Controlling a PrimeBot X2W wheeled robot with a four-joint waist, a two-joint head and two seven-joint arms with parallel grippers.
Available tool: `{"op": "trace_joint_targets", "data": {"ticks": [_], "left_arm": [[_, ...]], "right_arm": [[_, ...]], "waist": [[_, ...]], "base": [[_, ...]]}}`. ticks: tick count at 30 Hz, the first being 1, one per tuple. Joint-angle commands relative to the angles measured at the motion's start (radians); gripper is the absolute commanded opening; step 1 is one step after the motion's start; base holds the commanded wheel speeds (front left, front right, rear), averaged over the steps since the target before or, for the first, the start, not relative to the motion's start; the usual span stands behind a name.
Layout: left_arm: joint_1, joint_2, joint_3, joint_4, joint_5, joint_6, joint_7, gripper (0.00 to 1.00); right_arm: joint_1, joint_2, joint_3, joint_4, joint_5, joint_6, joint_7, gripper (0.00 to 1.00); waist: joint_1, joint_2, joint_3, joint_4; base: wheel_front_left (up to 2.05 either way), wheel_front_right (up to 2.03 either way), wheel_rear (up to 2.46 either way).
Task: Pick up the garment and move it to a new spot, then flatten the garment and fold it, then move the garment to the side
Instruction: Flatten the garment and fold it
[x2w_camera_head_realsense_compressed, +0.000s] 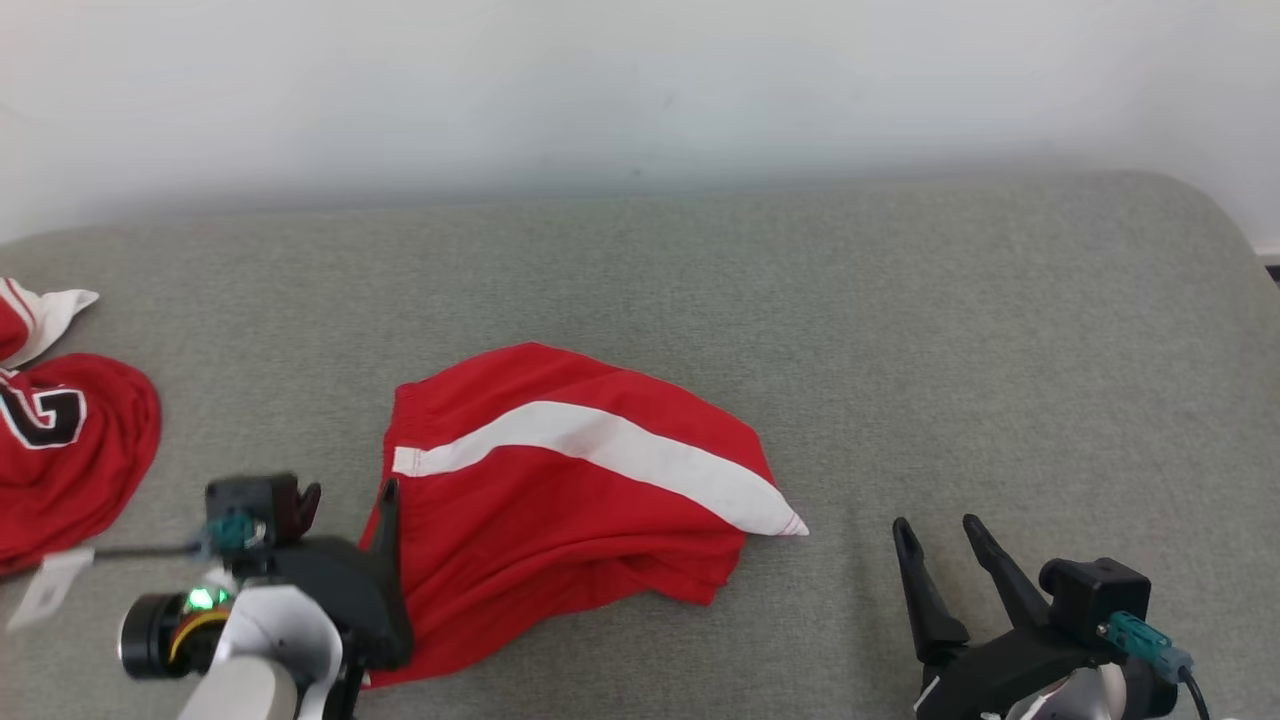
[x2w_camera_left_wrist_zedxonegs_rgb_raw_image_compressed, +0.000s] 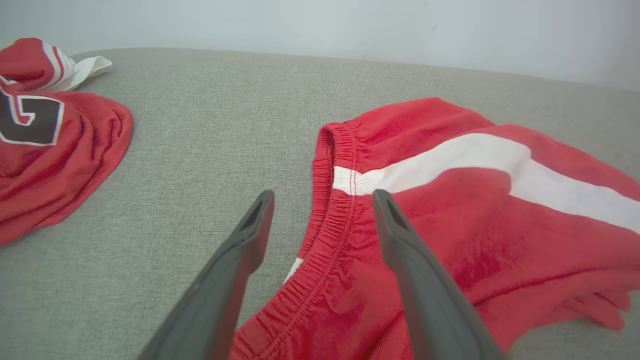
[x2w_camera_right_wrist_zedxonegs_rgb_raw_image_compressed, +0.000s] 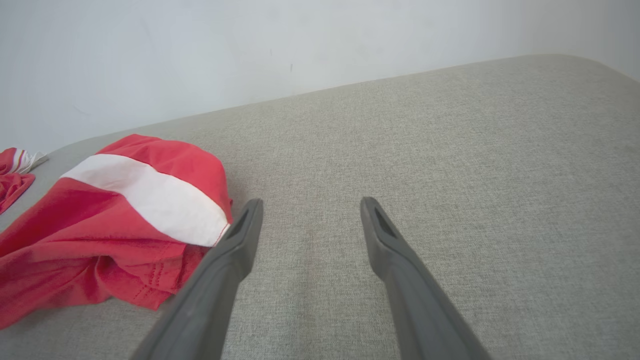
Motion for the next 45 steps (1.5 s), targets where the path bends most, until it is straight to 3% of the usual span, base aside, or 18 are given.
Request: {"op": "trace_joint_targets", "data": {"ticks": [1,11,12,13,20,22,25,34,37,38,39,45], "left_arm": [[-0.037,0.006,-0.004,0.027,-0.012,-0.009,0.019,1.0],[-0.225,0.04,-0.048,0.23,-0.006,-0.061,0.164,0.98],[-0.235,0.041,-0.05,0.243,-0.011,-0.066,0.177,0.85],[-0.243,0.043,-0.051,0.254,-0.017,-0.068,0.187,0.77],[-0.275,0.049,-0.042,0.291,-0.038,-0.066,0.244,0.6],[-0.275,0.05,-0.043,0.291,-0.051,-0.076,0.265,0.58],[-0.282,0.053,-0.047,0.291,-0.067,-0.088,0.29,0.64],[-0.32,0.047,-0.069,0.314,-0.061,-0.1,0.292,0.55],[-0.333,0.048,-0.073,0.329,-0.062,-0.104,0.291,0.32],[-0.337,0.047,-0.072,0.331,-0.064,-0.105,0.288,0.06],[-0.34,0.047,-0.071,0.334,-0.067,-0.106,0.286,0.0],[-0.321,0.046,-0.071,0.335,-0.076,-0.105,0.274,0.0]], "right_arm": [[-0.01,0.0,0.007,-0.003,0.002,0.003,-0.002,1.0],[-0.024,0.0,0.026,0.013,0.016,0.003,-0.019,1.0],[-0.025,0.0,0.026,0.014,0.016,0.003,-0.02,1.0],[-0.027,0.0,0.025,0.014,0.015,0.003,-0.019,1.0],[-0.031,0.0,0.029,0.018,0.012,0.003,-0.02,1.0],[-0.026,0.0,0.031,0.018,0.01,0.003,-0.021,1.0],[-0.024,0.0,0.034,0.016,0.009,0.003,-0.02,1.0],[-0.04,0.0,0.044,0.015,0.003,0.003,-0.014,1.0],[-0.044,0.0,0.042,0.018,0.004,0.003,-0.016,1.0],[-0.045,0.0,0.041,0.018,0.004,0.003,-0.017,1.0],[-0.045,0.0,0.04,0.019,0.004,0.003,-0.018,1.0],[-0.042,0.0,0.032,0.023,0.004,0.003,-0.021,1.0]], "waist": [[-0.0001,0.0,0.016,-0.021],[-0.0001,0.0,0.054,-0.085],[-0.0001,0.0,0.055,-0.087],[-0.0001,0.0,0.057,-0.088],[-0.0001,0.0,0.058,-0.092],[-0.0001,0.0,0.058,-0.091],[-0.0001,0.0,0.06,-0.09],[-0.0001,0.0,0.079,-0.097],[-0.0001,0.0,0.085,-0.098],[-0.0001,0.0,0.087,-0.098],[-0.0001,0.0,0.089,-0.097],[-0.0001,0.0,0.083,-0.085]], "base": [[0.0,0.0,0.0],[0.0,0.0,0.0],[0.0,0.0,0.0],[0.0,0.0,0.0],[0.0,0.0,0.0],[0.0,0.0,0.0],[0.0,0.0,0.0],[0.0,0.0,0.0],[0.0,0.0,0.0],[0.0,0.0,0.0],[0.0,0.0,0.0],[0.0,0.0,0.0]]}}
